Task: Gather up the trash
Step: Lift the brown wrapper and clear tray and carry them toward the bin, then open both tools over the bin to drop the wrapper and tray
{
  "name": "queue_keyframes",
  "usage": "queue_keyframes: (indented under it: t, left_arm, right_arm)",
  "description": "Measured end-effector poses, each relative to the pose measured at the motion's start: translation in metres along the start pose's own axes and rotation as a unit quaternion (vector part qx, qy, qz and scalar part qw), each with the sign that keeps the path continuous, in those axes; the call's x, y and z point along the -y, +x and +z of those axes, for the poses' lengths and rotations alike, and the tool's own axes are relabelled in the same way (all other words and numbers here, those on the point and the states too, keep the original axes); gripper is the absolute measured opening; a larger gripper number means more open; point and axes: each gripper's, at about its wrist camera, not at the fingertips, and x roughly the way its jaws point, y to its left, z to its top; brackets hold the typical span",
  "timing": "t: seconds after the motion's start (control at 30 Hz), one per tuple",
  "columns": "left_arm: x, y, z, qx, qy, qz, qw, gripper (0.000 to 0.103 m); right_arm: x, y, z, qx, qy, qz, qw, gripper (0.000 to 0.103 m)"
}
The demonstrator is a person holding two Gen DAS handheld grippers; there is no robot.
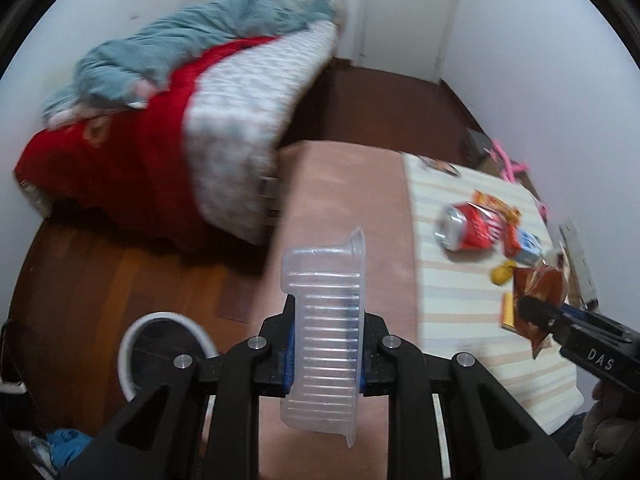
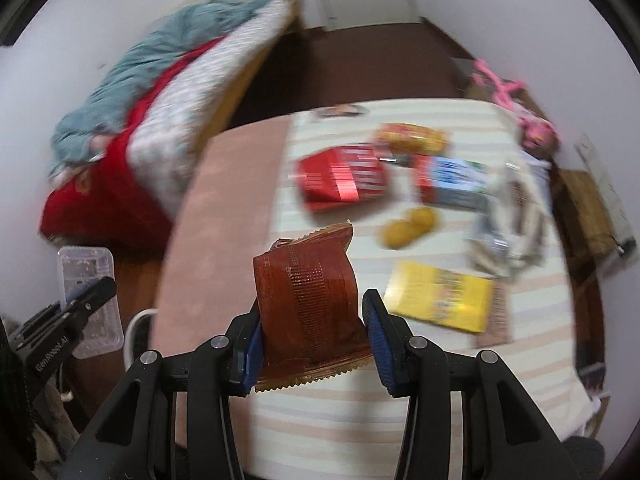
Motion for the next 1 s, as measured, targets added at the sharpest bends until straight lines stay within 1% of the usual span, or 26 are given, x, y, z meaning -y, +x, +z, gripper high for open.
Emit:
queue_keyframes:
  t: [0.1, 0.17, 0.2, 0.23, 0.3, 0.4, 0.43, 0.47, 0.53, 0.57, 0.6, 0.63, 0.67, 0.7, 0.73, 0.77, 0.8, 0.87, 0.9, 0.93, 0.97, 1.0]
  left_arm:
    - [-0.061, -0.022, -0.006, 0.007, -0.032, 0.025, 0.9992, 0.018]
    - [-0.099, -0.027, -0.013, 0.002, -0.054, 0.038, 0.9978, 0.018]
    - [-0.112, -0.027, -0.016, -0.002, -0.063, 0.042, 0.9971, 0.018]
    - [-0.138, -0.025, -0.023, -0.011, -0.083, 0.048, 0.9954, 0.018]
    - [-0.177, -0.017, -0.034, -0.033, -0.11, 0.05, 0.9922, 0.019]
    - [-0.225, 0.005, -0.052, -0.068, -0.147, 0.038, 0.9861, 0.019]
    - [-0.245, 0.016, -0.06, -0.081, -0.164, 0.037, 0.9823, 0.019]
    - [-0.263, 0.031, -0.068, -0.101, -0.178, 0.027, 0.9784, 0.019]
    - [-0.287, 0.054, -0.081, -0.129, -0.205, 0.011, 0.9701, 0.019]
    - [-0.302, 0.068, -0.089, -0.145, -0.222, 0.001, 0.9641, 0.019]
    - [-0.313, 0.079, -0.095, -0.155, -0.236, 0.002, 0.9594, 0.019]
    - [-0.322, 0.09, -0.101, -0.165, -0.245, 0.006, 0.9554, 0.022]
    - [-0.328, 0.101, -0.104, -0.179, -0.251, 0.01, 0.9512, 0.036]
    - [-0.331, 0.108, -0.106, -0.185, -0.257, 0.011, 0.9485, 0.047]
    - [-0.339, 0.116, -0.111, -0.187, -0.269, 0.008, 0.945, 0.073]
    - [-0.342, 0.12, -0.113, -0.188, -0.274, 0.007, 0.9431, 0.09]
    - [-0.347, 0.126, -0.118, -0.191, -0.286, 0.003, 0.9389, 0.09]
    - [-0.353, 0.132, -0.126, -0.198, -0.301, 0.003, 0.9327, 0.091]
    - [-0.357, 0.133, -0.129, -0.201, -0.305, 0.01, 0.9309, 0.093]
    - [-0.359, 0.133, -0.129, -0.202, -0.306, 0.018, 0.9303, 0.099]
    - [-0.364, 0.132, -0.13, -0.202, -0.306, 0.024, 0.9301, 0.101]
    - [-0.365, 0.131, -0.133, -0.201, -0.306, 0.036, 0.93, 0.101]
  right_arm:
    - [-0.054, 0.005, -0.004, -0.008, -0.03, 0.035, 0.999, 0.047]
    - [-0.101, 0.013, -0.009, -0.018, -0.056, 0.063, 0.996, 0.047]
    - [-0.119, 0.017, -0.012, -0.022, -0.067, 0.071, 0.995, 0.047]
    - [-0.144, 0.024, -0.016, -0.03, -0.08, 0.084, 0.993, 0.047]
    - [-0.191, 0.042, -0.028, -0.053, -0.105, 0.105, 0.987, 0.047]
    - [-0.251, 0.074, -0.049, -0.085, -0.138, 0.122, 0.979, 0.047]
    - [-0.268, 0.087, -0.058, -0.099, -0.148, 0.126, 0.976, 0.047]
    - [-0.286, 0.102, -0.067, -0.116, -0.158, 0.128, 0.972, 0.047]
    - [-0.321, 0.138, -0.087, -0.151, -0.178, 0.127, 0.964, 0.047]
    - [-0.335, 0.155, -0.095, -0.165, -0.188, 0.123, 0.96, 0.047]
    - [-0.345, 0.169, -0.101, -0.178, -0.193, 0.119, 0.958, 0.047]
    - [-0.356, 0.187, -0.11, -0.194, -0.198, 0.115, 0.954, 0.047]
    - [-0.366, 0.202, -0.117, -0.207, -0.204, 0.111, 0.95, 0.047]
    - [-0.372, 0.214, -0.121, -0.217, -0.207, 0.107, 0.948, 0.047]
    - [-0.378, 0.226, -0.126, -0.225, -0.212, 0.103, 0.946, 0.047]
    - [-0.385, 0.243, -0.131, -0.234, -0.22, 0.092, 0.943, 0.047]
    - [-0.389, 0.255, -0.134, -0.241, -0.223, 0.083, 0.941, 0.048]
    - [-0.393, 0.274, -0.137, -0.254, -0.223, 0.081, 0.938, 0.048]
    - [-0.395, 0.285, -0.139, -0.258, -0.222, 0.075, 0.937, 0.052]
    - [-0.395, 0.291, -0.14, -0.262, -0.222, 0.072, 0.937, 0.055]
    - [-0.396, 0.297, -0.14, -0.267, -0.219, 0.071, 0.936, 0.062]
    - [-0.393, 0.301, -0.137, -0.272, -0.216, 0.072, 0.935, 0.071]
